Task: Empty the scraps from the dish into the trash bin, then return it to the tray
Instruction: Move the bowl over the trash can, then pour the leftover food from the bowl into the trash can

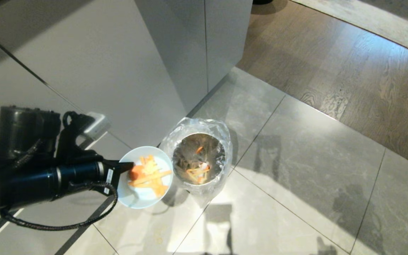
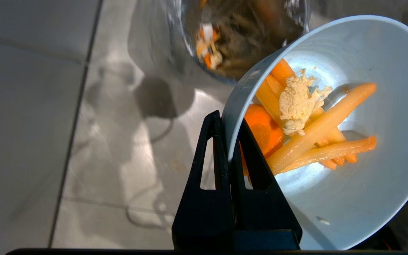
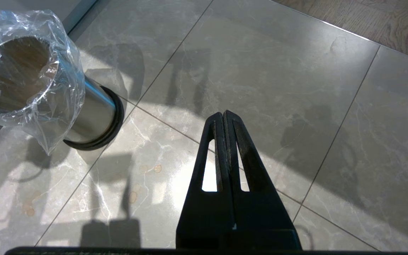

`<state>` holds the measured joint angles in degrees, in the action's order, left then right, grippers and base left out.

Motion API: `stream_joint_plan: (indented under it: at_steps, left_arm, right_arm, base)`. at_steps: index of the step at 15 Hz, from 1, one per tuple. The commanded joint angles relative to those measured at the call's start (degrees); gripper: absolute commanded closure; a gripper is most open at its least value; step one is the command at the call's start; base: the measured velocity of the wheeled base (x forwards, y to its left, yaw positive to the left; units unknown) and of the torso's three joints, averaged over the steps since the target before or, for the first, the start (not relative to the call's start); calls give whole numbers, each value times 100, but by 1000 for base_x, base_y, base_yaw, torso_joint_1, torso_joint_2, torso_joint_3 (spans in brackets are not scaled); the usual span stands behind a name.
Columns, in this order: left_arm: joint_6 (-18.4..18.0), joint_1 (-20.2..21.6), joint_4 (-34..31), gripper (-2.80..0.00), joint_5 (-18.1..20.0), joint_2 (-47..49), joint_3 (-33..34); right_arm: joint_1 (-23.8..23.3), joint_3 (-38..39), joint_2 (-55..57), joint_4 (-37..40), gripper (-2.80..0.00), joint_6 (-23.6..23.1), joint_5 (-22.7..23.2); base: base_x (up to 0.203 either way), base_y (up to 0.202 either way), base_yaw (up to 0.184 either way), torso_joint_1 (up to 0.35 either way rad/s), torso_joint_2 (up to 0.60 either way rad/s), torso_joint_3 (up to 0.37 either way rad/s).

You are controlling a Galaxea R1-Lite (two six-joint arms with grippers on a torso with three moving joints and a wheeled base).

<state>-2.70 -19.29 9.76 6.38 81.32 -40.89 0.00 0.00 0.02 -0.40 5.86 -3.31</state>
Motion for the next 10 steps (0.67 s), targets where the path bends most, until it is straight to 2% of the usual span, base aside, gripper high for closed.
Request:
stream_joint_plan:
  at_steps: [1, 4, 8, 10]
  left_arm:
    - [-401, -108, 556, 0, -121, 385, -141]
    - [-1321, -151, 686, 0, -101, 744, -582]
    - [-1616, -339, 925, 0, 44, 1099, -767]
    - [-2087, -353, 1277, 0, 41, 1362, -827]
  right_arm:
    - [0, 0, -1, -4, 0, 2, -3]
    - [0, 0, 6, -4, 0, 2, -3]
    - [0, 0, 6, -4, 0, 2, -3]
    - [0, 0, 2, -4, 0, 2, -3]
  base:
    - [0, 0, 0, 0, 0, 0]
    - [0, 0, 0, 0, 0, 0]
    - [0, 0, 0, 0, 0, 0]
    - [0, 0, 0, 0, 0, 0]
